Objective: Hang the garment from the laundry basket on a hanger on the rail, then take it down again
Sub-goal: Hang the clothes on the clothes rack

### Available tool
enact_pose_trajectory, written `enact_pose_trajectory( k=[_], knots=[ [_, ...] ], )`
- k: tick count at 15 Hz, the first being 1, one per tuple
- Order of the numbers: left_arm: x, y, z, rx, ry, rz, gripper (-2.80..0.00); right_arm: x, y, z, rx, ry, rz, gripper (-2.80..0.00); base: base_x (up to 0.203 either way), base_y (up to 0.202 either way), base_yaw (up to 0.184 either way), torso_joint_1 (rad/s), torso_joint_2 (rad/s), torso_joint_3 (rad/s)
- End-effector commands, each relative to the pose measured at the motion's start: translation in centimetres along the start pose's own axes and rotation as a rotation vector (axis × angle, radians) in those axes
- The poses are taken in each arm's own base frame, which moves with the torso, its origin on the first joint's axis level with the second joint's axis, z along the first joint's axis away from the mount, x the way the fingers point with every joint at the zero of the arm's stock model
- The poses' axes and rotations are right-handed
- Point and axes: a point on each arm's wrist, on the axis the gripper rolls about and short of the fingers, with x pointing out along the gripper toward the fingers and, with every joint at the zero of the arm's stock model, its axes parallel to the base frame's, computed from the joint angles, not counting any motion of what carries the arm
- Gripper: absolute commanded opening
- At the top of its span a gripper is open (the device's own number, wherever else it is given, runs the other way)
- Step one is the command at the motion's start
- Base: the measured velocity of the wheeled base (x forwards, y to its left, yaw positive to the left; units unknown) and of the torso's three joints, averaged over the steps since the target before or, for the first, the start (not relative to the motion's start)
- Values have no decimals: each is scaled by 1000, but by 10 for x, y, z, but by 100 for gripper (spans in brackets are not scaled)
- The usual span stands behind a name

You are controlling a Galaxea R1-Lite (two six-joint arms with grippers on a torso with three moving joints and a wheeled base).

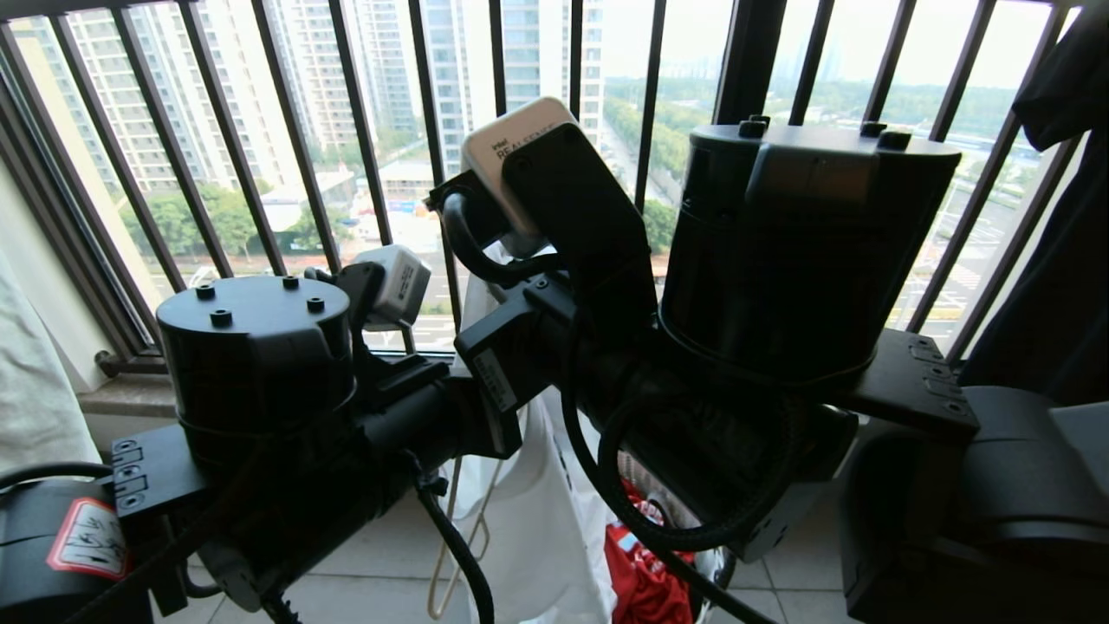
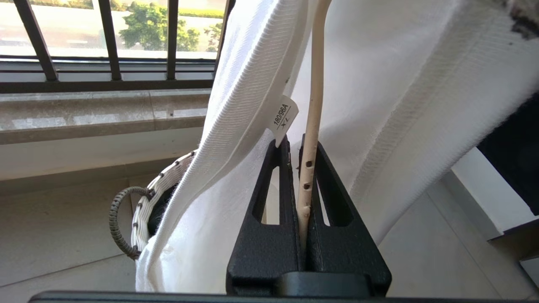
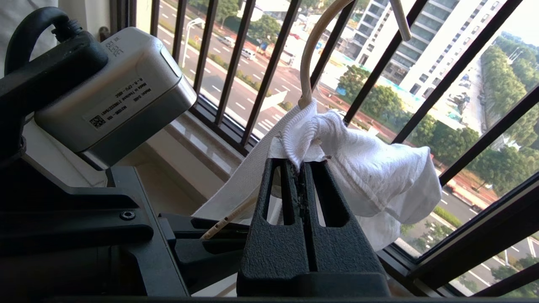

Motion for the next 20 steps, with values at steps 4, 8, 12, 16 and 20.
enact_pose_trajectory(
  k=[4,8,12,16,20],
  knots=[
    [-1,-1,4,-36,-69,-25,-280,4,1,-4,-7,9,-6,-280,0,0,0,0,0,0],
    [2,2,5,-49,-118,-31,-280,9,-3,-9,-11,23,-22,-280,0,0,0,0,0,0],
    [1,2,8,-63,-165,-42,-280,10,-6,-9,-19,22,-30,0,0,0,0,0,0,0],
    [1,6,13,-71,-198,-36,-280,9,-7,-7,-18,17,-32,0,0,0,0,0,0,0],
    [1,13,18,-72,-219,-10,-280,-4,-18,2,-4,5,-69,0,0,0,0,0,0,0]
  ],
)
